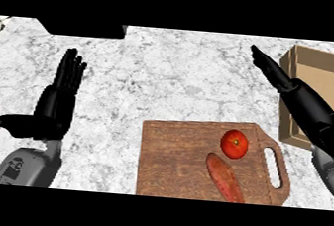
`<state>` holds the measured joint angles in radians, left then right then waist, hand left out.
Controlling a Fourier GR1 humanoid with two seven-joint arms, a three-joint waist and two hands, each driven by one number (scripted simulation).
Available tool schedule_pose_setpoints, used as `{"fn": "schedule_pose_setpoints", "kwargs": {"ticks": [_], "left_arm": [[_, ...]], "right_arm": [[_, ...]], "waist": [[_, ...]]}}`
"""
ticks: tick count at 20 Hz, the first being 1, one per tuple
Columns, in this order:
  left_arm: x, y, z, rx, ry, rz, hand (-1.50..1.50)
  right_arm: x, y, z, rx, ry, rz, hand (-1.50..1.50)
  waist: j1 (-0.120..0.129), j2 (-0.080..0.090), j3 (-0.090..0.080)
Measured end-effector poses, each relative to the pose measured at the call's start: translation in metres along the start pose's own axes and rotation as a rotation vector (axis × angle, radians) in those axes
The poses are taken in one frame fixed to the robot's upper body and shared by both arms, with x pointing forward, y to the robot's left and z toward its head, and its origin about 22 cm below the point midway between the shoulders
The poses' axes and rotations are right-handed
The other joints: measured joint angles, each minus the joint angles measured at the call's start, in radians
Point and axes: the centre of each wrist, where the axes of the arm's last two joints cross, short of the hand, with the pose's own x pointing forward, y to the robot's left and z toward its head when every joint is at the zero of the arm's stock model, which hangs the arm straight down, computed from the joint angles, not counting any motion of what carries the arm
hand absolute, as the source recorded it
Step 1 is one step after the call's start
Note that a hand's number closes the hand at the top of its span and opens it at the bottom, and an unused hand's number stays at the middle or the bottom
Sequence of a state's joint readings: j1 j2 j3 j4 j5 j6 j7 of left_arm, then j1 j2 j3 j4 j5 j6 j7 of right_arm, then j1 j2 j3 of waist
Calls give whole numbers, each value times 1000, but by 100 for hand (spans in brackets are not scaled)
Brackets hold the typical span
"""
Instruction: Pick the sweet potato from the cutting board and place it in the cardboard box
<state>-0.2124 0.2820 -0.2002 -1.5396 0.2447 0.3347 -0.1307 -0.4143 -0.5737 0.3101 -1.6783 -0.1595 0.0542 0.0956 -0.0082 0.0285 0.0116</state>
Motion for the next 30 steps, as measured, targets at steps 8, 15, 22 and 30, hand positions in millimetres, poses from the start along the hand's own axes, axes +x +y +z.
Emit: {"fn": "schedule_pose_setpoints", "kwargs": {"ticks": [8,15,22,30], "left_arm": [[-45,42,28,151,282,-130,0],[-66,52,48,183,410,-147,0],[-69,60,45,179,431,-153,0],[-72,52,41,156,422,-150,0]], "right_arm": [[-6,-7,39,-64,19,141,150],[-34,19,109,-288,100,234,-150],[4,2,139,-201,212,405,-150],[58,-4,131,-31,382,475,-150]], "waist": [[-20,-32,-15],[-27,-34,-12],[-13,-32,-13],[6,-29,-14]]}}
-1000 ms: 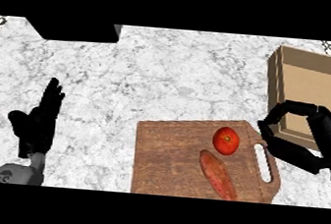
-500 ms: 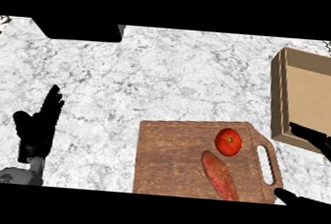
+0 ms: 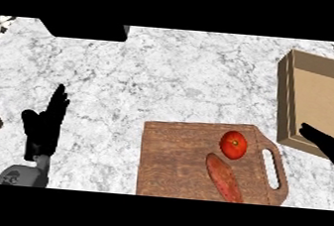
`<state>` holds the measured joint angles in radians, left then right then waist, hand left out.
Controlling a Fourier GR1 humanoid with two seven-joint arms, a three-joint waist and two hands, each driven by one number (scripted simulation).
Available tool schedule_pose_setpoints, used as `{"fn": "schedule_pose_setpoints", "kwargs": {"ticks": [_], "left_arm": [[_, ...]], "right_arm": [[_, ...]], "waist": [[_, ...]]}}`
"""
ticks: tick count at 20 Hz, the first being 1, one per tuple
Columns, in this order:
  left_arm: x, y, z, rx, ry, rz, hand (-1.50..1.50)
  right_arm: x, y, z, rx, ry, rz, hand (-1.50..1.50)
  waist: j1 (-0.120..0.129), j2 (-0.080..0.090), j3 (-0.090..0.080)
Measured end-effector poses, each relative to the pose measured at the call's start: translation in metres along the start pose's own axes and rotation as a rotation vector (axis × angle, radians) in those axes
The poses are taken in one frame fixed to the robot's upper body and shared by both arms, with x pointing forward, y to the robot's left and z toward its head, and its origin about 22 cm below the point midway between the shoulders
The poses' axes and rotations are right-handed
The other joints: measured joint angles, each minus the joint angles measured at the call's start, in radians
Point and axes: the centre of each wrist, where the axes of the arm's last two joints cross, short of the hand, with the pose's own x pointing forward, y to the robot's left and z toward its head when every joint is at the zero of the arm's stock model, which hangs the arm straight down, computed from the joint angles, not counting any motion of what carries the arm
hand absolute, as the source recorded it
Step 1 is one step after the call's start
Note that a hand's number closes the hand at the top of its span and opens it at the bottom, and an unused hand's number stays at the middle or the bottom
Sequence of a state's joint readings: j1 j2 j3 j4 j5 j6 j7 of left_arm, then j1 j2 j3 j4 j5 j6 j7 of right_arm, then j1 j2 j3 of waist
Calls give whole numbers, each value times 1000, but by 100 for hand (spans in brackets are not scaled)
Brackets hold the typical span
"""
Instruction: Pick the sweet potato from the cutting board and place it in the cardboard box
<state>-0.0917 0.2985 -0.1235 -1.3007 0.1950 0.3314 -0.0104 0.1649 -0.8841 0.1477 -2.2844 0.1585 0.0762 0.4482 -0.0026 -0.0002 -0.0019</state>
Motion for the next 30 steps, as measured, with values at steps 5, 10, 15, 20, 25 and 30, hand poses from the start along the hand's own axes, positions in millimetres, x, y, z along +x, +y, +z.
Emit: {"fn": "schedule_pose_setpoints", "kwargs": {"ticks": [5,10,15,20,25,30], "left_arm": [[2,-1,-1,-11,-1,-2,0],[6,-1,-2,-13,0,0,0],[4,-5,-8,-8,1,-2,0],[6,-8,-5,-5,2,3,0],[-5,-3,-4,-2,4,4,0],[-1,-6,-6,1,4,0,0]], "right_arm": [[29,-1,-2,98,56,56,-150],[52,11,-6,177,126,121,-150],[62,27,-21,238,156,143,-150],[74,44,-25,265,141,116,-150],[80,59,-30,278,153,131,-150],[84,75,-36,284,174,147,-150]], "waist": [[9,1,0],[13,1,0],[12,1,0],[8,0,1],[6,0,1],[5,-1,1]]}}
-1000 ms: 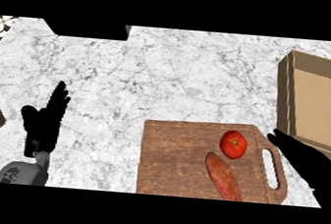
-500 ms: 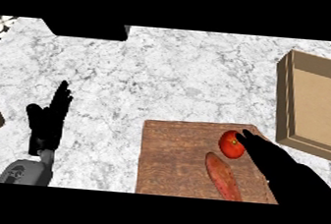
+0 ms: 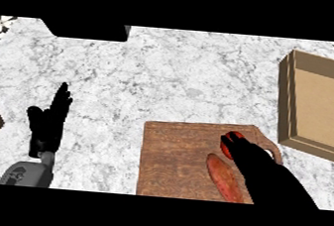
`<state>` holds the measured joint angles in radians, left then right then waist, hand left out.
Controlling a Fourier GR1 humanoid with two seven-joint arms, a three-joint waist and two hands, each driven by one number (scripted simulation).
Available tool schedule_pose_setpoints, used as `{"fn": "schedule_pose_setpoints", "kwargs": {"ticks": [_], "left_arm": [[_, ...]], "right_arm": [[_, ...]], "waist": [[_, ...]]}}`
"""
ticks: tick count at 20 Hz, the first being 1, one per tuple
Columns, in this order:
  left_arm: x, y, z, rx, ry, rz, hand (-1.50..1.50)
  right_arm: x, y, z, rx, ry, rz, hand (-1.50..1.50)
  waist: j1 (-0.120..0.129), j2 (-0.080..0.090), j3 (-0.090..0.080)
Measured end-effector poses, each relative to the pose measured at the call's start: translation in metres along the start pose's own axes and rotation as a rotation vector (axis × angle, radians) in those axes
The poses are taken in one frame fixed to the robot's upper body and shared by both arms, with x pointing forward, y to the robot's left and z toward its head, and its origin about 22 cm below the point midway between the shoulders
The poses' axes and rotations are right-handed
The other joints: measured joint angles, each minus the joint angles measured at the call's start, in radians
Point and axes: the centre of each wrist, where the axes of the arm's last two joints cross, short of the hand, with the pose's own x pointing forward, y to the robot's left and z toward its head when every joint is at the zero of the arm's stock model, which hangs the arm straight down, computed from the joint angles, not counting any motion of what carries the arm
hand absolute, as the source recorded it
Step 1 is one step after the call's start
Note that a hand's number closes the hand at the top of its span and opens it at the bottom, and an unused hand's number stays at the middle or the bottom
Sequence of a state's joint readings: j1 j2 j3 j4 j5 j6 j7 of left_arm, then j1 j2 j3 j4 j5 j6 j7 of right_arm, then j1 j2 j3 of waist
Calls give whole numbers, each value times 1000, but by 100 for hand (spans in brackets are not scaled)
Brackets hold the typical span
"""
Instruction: Pick the sweet potato from the cutting board and place it in the cardboard box
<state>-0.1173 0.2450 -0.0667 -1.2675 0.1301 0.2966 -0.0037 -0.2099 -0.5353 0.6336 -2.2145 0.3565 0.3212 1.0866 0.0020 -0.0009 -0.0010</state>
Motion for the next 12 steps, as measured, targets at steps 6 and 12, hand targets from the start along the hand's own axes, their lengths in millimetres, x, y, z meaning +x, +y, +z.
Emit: {"fn": "schedule_pose_setpoints", "kwargs": {"ticks": [6,12], "left_arm": [[3,5,4,-8,4,3,0],[0,2,0,-6,6,-4,0]], "right_arm": [[2,4,-12,0,34,7,-150],[6,15,-21,15,61,14,-150]], "waist": [[1,0,0],[-2,0,0]]}}
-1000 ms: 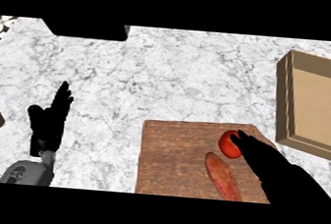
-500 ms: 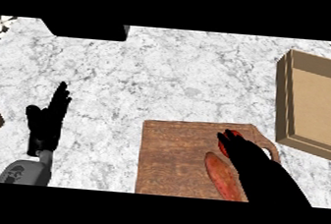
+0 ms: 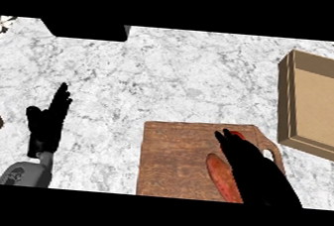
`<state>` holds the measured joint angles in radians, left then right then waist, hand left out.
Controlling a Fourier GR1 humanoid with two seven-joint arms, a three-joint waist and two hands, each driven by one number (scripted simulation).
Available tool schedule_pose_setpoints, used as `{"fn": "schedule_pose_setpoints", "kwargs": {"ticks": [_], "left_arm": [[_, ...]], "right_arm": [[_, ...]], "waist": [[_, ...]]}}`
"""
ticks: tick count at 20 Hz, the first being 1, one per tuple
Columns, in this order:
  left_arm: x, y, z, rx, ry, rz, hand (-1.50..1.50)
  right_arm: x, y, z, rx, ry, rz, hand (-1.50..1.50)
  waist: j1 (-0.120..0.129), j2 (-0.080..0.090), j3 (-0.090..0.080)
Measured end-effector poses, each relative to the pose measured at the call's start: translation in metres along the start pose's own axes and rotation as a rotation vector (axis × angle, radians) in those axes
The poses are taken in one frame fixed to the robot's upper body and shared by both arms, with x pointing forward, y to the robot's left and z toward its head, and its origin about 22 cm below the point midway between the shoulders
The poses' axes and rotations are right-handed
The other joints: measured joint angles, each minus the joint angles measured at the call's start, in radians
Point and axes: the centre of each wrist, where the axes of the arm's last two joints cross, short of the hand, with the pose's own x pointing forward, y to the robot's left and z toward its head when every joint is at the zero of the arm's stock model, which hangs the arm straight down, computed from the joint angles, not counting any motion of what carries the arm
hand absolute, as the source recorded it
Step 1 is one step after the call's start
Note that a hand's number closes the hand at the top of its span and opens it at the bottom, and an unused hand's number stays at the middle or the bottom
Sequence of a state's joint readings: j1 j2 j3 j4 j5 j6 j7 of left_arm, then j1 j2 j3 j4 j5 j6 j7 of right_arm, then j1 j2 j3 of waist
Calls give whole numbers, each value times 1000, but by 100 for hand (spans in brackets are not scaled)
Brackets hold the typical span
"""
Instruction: Pick the sweet potato from the cutting board and place it in the cardboard box
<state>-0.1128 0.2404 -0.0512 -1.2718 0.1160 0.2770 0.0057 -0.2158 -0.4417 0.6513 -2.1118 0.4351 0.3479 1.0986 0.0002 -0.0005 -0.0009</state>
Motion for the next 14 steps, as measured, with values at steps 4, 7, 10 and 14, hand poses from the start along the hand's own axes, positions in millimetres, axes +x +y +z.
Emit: {"fn": "schedule_pose_setpoints", "kwargs": {"ticks": [4,7,10,14], "left_arm": [[3,1,6,-2,1,4,0],[4,5,5,0,-2,7,0],[1,3,10,3,-2,6,0],[6,4,5,2,-4,4,0]], "right_arm": [[-1,1,-10,3,24,13,-150],[-4,4,-19,11,47,32,-150],[-7,10,-24,24,61,46,-150],[-10,15,-35,28,82,67,-150]], "waist": [[3,-1,0],[3,0,0],[2,0,0],[1,0,1]]}}
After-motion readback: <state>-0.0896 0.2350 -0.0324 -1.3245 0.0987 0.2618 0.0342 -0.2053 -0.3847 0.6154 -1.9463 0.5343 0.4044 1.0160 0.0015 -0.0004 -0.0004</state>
